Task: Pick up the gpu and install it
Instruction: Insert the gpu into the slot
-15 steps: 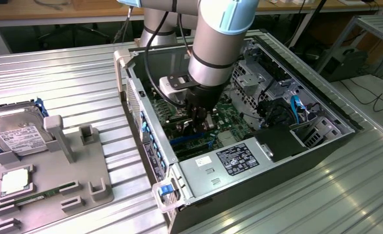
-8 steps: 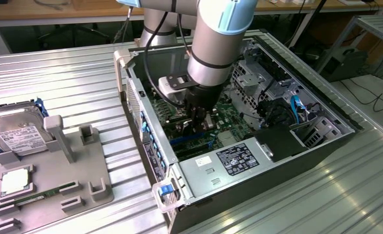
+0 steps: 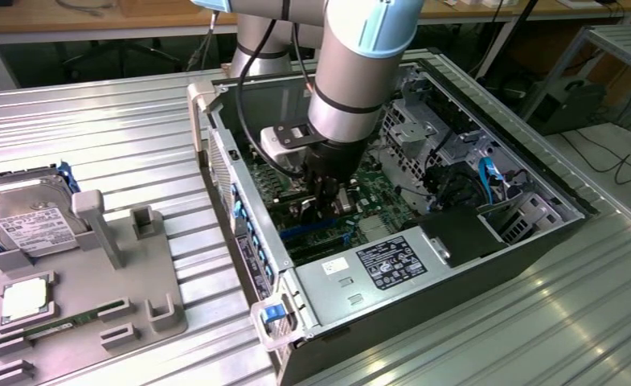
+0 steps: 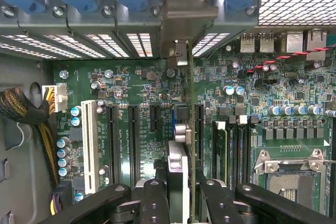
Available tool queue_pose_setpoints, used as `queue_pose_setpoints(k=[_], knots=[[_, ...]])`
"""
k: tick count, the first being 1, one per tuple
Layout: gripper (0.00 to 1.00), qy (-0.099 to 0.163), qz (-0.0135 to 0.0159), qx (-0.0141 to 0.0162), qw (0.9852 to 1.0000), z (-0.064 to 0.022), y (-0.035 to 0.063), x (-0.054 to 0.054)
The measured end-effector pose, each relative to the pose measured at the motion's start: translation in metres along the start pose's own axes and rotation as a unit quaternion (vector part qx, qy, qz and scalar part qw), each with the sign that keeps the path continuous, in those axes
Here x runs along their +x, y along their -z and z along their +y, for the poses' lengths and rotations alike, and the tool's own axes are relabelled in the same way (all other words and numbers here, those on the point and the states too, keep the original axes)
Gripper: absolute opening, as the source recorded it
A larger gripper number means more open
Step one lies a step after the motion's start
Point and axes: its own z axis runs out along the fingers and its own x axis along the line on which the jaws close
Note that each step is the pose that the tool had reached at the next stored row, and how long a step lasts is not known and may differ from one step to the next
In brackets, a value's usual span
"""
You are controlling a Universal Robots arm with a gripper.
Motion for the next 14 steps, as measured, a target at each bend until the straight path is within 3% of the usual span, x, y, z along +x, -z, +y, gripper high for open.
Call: queue_pose_setpoints(k=[14], knots=[[0.28,0.000,0.0000,0.0000,1.0000,0.0000,-0.0036,0.0002]])
